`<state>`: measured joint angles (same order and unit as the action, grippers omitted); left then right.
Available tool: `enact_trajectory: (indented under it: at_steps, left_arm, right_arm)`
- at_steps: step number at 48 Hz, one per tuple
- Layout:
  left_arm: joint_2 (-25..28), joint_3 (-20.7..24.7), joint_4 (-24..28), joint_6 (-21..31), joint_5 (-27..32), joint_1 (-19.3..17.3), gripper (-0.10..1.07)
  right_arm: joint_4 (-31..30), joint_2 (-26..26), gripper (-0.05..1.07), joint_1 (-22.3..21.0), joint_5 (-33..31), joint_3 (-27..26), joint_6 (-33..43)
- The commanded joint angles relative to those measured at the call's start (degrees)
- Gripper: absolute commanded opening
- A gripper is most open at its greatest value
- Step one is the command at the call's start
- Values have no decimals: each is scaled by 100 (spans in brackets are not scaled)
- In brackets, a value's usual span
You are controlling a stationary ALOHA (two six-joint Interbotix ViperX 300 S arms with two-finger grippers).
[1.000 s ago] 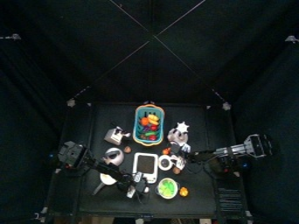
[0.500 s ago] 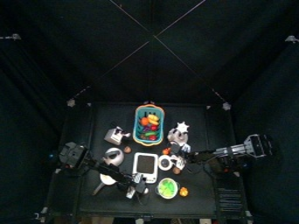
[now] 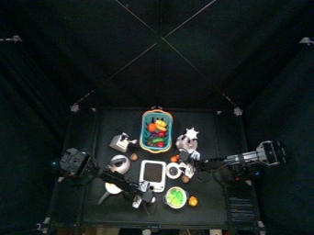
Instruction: Grab egg bottom
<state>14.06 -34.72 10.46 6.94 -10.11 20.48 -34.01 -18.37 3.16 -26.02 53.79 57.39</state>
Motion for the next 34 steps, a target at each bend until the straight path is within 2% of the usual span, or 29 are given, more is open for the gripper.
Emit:
enact_trajectory:
  at_steps: [1, 34]
  left_arm:
    - [-255, 26, 35, 0, -18, -18, 78]
    - [-483, -281, 70, 18, 0, -88, 78]
  right_arm:
    - [-9, -114, 94, 9, 9, -44, 0]
    - [18, -114, 94, 26, 9, -105, 35]
